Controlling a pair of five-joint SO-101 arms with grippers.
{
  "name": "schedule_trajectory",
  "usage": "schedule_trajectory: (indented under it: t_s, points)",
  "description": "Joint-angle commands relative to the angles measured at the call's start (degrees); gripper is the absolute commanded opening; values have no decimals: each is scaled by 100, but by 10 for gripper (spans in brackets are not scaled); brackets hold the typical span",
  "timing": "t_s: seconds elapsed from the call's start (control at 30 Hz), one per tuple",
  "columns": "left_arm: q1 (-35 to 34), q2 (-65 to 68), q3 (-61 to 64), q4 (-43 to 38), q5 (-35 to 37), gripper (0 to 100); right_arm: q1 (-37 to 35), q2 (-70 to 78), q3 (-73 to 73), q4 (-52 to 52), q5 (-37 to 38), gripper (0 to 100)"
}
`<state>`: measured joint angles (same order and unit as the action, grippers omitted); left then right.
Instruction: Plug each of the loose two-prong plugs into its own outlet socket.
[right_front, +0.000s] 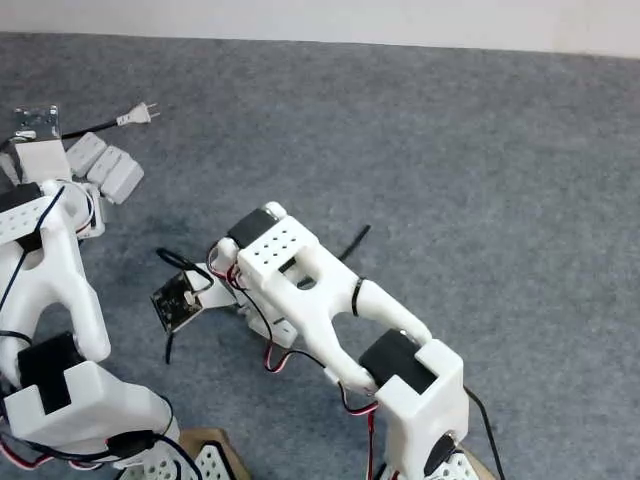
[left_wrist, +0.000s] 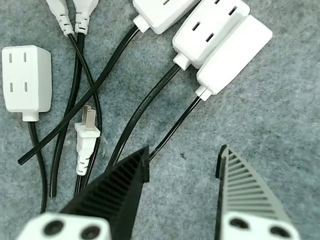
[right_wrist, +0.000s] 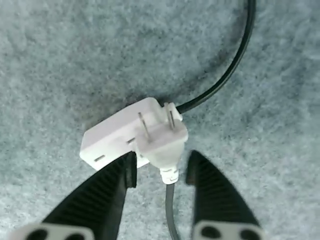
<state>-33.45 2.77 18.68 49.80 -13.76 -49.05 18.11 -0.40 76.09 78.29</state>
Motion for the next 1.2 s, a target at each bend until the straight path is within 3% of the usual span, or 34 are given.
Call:
schedule_trajectory:
  t_s: [0.0, 0.2, 0.33, 0.53, 0.63, 0.93, 1.17]
  points:
    - [-66, -57, -286, 79, -44, 231, -22, -84, -31, -136, -53, 0]
    - [-75, -57, -286, 79, -44, 231, -4, -84, -31, -295, -123, 8]
    - [-75, -57, -286, 79, -44, 231, 163, -84, -31, -796, -1116, 8]
    - [-66, -57, -277, 88, -44, 231, 312, -92, 444, -699, -1240, 12]
    - [-66, -57, -268, 88, -44, 231, 347, -84, 673, -1130, -1618, 12]
    - [-48, -57, -259, 88, -44, 231, 1305, -84, 743, -2044, -3385, 9]
    - [-13, -57, -251, 88, -44, 231, 2097, -75, 629, -2070, -3657, 8]
